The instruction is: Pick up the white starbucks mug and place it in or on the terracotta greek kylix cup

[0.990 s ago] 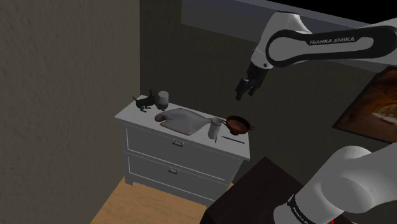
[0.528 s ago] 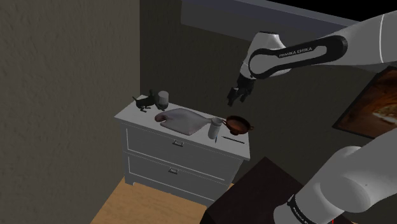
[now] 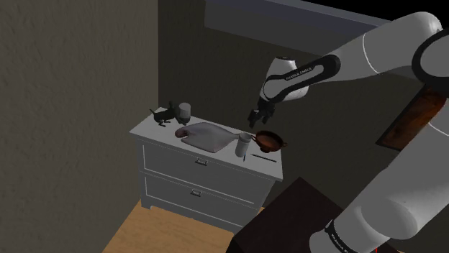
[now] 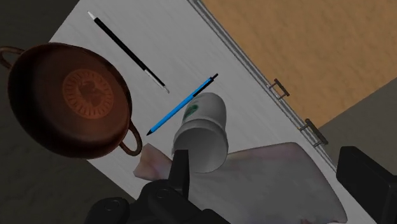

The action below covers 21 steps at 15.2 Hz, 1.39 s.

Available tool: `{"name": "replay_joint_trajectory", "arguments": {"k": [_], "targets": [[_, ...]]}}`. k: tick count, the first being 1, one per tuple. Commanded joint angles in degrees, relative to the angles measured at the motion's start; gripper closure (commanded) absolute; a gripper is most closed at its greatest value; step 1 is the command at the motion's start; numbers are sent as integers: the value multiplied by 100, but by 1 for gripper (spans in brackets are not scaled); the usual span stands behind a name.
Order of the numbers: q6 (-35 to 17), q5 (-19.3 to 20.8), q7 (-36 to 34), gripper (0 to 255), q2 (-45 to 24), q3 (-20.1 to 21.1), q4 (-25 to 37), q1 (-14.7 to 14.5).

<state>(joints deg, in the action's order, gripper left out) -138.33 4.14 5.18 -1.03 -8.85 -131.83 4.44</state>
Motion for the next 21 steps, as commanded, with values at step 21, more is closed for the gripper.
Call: {"name": "replay_joint_trajectory", "arguments": {"k": [21], "targets": [[-1185,-636,569,0,-2814,61,1473,450]]}}
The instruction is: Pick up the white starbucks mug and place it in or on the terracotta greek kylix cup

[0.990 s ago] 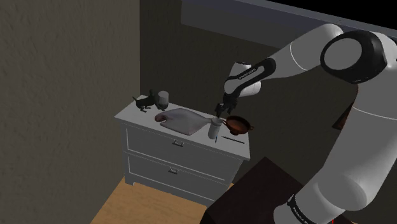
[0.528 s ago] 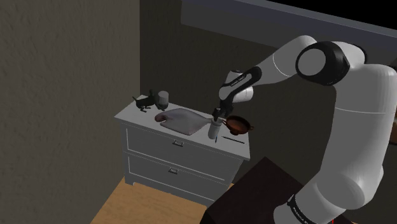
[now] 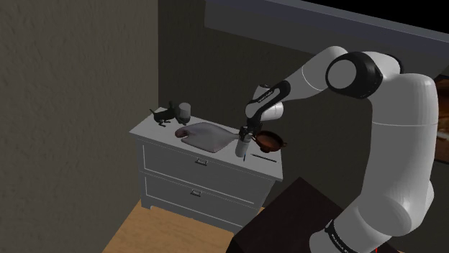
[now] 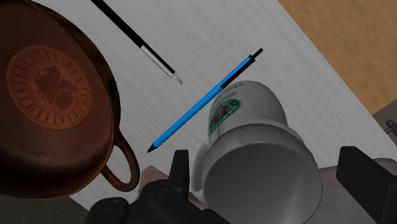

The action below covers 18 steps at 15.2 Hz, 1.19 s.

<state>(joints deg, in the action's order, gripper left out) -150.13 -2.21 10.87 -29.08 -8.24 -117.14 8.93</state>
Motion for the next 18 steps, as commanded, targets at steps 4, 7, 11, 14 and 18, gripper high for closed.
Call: {"name": "replay_joint_trajectory", "arguments": {"k": [4,7,11,14,18], "targets": [[-5,-1,0,0,-7,1,3,0],[-5,-1,0,255,-7,1,3,1],[-6,-3,2,255,-19,2,14,3],[-6,-1,0,255,-8,1,4,1],[221,40,-18,255,244,-34,-20,-28]]}}
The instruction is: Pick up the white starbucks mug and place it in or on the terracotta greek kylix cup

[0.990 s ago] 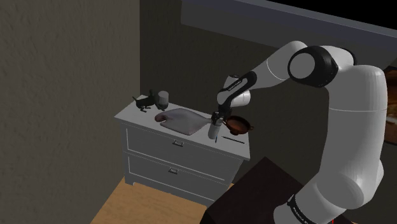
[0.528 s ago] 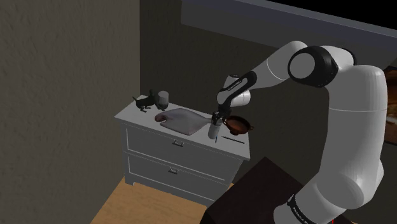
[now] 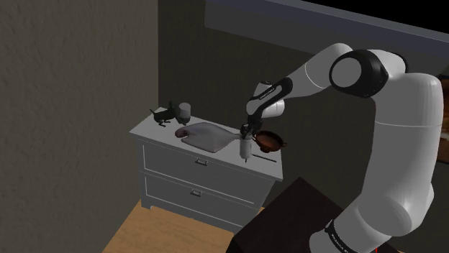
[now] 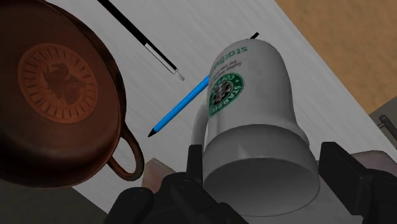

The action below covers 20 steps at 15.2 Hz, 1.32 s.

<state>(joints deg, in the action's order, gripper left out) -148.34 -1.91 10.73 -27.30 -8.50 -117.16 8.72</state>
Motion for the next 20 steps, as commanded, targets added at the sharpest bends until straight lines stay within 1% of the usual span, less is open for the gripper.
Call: {"name": "replay_joint_trajectory", "arguments": {"k": [1,20], "targets": [[101,21,-9,255,126,-17,-21,-13],[1294,214,-91,255,1144,-129,163,-106]]}}
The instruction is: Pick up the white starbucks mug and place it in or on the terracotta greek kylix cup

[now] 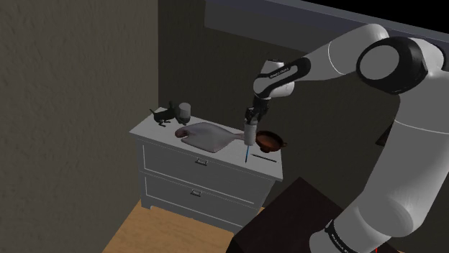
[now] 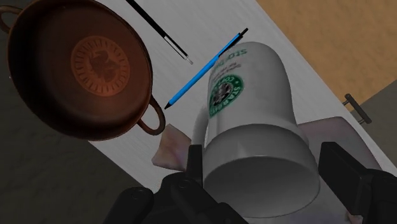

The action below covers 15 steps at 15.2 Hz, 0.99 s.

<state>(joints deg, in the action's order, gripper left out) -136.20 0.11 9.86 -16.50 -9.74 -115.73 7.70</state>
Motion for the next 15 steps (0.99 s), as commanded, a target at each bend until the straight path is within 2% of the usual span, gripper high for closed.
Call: {"name": "replay_joint_trajectory", "arguments": {"k": [1,9,15], "targets": [[147,20,-7,255,109,-8,43,-8],[635,76,-27,255,405,-27,238,-27],[963,-27,755,255,559,-297,438,424]]}}
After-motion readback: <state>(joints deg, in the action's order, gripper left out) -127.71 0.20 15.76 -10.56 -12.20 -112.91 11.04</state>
